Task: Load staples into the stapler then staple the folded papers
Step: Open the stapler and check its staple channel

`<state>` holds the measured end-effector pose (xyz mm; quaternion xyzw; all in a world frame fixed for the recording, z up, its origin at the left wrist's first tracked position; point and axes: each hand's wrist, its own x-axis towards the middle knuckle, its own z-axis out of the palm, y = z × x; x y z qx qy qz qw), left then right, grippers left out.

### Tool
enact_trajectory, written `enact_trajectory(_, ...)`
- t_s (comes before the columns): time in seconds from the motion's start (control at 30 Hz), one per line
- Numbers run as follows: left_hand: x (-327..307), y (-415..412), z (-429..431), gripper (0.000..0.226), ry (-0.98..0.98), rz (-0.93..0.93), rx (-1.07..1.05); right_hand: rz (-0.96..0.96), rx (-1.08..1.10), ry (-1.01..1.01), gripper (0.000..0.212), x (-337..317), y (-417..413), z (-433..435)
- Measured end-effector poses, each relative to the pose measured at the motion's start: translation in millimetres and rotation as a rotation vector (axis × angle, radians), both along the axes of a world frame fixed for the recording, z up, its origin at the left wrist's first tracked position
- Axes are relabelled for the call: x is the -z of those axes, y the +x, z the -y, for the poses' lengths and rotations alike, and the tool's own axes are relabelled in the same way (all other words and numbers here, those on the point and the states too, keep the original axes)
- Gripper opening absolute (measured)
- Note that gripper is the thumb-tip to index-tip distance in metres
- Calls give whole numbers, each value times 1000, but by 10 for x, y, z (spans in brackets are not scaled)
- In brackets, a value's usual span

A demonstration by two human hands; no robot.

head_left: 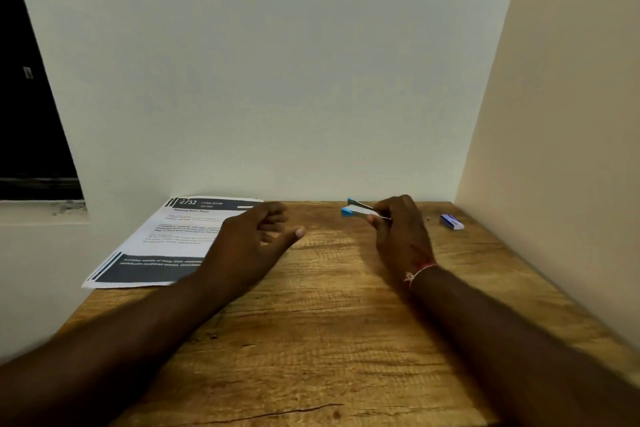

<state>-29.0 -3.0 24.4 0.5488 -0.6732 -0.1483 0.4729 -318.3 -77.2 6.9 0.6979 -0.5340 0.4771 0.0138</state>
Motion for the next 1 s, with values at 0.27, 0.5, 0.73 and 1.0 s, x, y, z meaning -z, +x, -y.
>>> enact_trajectory(0.27,-121,-235,183,36,248,-766,168,160,-270,-186,14,-30,901,-336)
enact_trajectory(0.5,-38,-57,186,21,58,-707,167,266,-374,-19,22,-23,1010,-422)
enact_trajectory(0.73,40,-58,160,25,-91,-329,170,313,-561,184,36,-117,826,-492)
enact_trajectory(1.0,76,-62,152,33,-7,-327,198,294,-556,210,29,-120,706,-461)
